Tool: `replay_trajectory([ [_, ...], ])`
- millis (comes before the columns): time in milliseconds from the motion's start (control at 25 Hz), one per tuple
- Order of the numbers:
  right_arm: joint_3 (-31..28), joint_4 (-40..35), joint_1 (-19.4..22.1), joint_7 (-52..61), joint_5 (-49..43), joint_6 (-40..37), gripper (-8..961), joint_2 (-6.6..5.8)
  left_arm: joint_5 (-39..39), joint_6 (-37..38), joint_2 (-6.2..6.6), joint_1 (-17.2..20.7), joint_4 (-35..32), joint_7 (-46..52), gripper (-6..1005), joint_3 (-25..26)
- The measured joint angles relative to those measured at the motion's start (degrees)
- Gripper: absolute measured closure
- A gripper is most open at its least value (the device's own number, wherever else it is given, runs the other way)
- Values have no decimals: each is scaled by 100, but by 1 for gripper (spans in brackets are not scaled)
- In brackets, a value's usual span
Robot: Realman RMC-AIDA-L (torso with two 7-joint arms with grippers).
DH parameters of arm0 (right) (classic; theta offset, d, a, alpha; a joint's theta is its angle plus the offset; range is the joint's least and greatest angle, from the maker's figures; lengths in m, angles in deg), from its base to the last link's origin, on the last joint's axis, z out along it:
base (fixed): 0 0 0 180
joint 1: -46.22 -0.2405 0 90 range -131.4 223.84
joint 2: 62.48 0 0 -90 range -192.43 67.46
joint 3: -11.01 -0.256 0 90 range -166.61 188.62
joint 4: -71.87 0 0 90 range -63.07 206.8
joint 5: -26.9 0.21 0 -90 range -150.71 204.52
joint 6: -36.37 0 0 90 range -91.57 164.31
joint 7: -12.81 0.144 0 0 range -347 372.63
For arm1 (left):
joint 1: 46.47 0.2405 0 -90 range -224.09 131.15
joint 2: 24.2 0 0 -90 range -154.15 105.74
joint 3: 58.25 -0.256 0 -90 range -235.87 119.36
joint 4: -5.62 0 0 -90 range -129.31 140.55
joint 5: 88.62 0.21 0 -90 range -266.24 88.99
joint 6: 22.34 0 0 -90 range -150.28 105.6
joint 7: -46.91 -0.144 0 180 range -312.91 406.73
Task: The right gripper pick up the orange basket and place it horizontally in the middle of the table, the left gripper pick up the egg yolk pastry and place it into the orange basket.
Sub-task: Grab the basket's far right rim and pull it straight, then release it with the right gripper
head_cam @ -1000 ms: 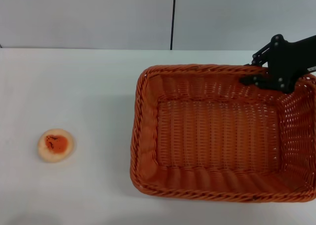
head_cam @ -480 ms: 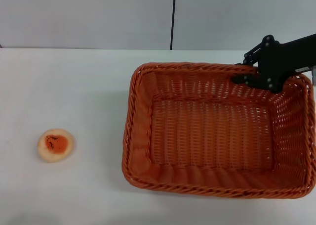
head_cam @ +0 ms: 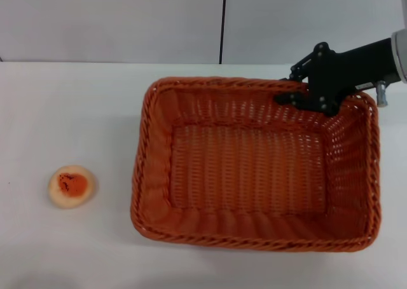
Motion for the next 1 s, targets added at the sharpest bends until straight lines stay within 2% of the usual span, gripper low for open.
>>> replay_trajectory([
  [360,203,188,-129,-46,36,70,763,13,0,6,7,-2,0,0,220,0],
  [680,556,195,-70,30,-1,466,737,120,0,-5,9,-16,-11,0,222,0],
  [1000,586,110,-44,55,8,525,710,145,0,-5,9,2,-11,0,223,0],
])
